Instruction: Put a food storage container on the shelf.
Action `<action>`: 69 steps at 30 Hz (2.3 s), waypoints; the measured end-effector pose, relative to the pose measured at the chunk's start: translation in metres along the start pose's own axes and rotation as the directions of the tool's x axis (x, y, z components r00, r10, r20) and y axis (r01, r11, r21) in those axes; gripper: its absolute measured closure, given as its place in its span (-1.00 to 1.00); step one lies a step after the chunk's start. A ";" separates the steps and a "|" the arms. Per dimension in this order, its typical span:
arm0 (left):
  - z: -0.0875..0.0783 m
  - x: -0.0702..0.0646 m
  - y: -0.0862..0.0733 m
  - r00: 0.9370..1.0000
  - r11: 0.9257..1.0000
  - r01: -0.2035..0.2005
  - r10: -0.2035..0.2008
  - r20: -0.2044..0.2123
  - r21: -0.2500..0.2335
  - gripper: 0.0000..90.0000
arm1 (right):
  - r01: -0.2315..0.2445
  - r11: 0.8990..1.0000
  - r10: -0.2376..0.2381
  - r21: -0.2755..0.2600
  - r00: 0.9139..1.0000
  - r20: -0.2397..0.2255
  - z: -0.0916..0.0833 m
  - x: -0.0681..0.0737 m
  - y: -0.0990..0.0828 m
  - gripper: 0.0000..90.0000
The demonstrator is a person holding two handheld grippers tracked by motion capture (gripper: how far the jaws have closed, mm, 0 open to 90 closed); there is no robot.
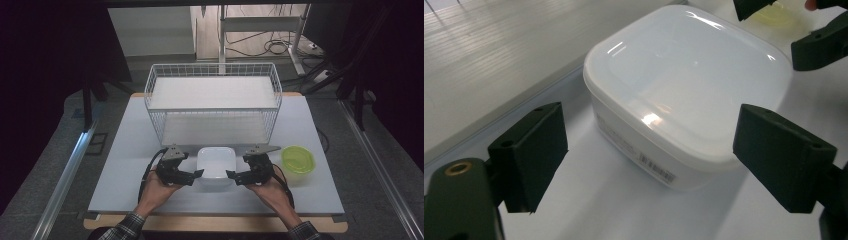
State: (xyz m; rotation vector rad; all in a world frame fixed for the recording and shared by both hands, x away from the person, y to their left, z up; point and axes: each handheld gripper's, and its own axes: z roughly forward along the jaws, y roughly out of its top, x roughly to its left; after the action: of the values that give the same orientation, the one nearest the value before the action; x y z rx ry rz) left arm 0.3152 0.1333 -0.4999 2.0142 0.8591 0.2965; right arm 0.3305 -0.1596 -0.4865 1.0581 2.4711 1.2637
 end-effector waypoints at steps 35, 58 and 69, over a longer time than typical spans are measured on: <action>-0.011 -0.006 -0.004 0.968 0.975 0.219 -0.223 0.115 0.047 0.44 | -0.209 0.976 0.213 0.063 0.976 -0.055 -0.017 0.003 0.000 0.54; -0.026 -0.013 0.005 0.975 0.974 0.221 -0.219 0.044 -0.054 0.74 | -0.139 0.985 0.137 -0.099 0.990 -0.018 -0.029 0.010 0.006 0.75; -0.044 -0.012 0.026 0.982 0.977 0.187 -0.185 0.030 -0.104 0.74 | -0.087 0.981 0.085 -0.170 0.996 -0.020 -0.044 0.013 0.029 0.75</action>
State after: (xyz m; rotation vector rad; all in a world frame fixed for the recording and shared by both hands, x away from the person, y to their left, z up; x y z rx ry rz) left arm 0.2955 0.1443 -0.4526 1.8211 0.9907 0.2108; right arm 0.3165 -0.1677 -0.4350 1.1259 2.2982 1.4825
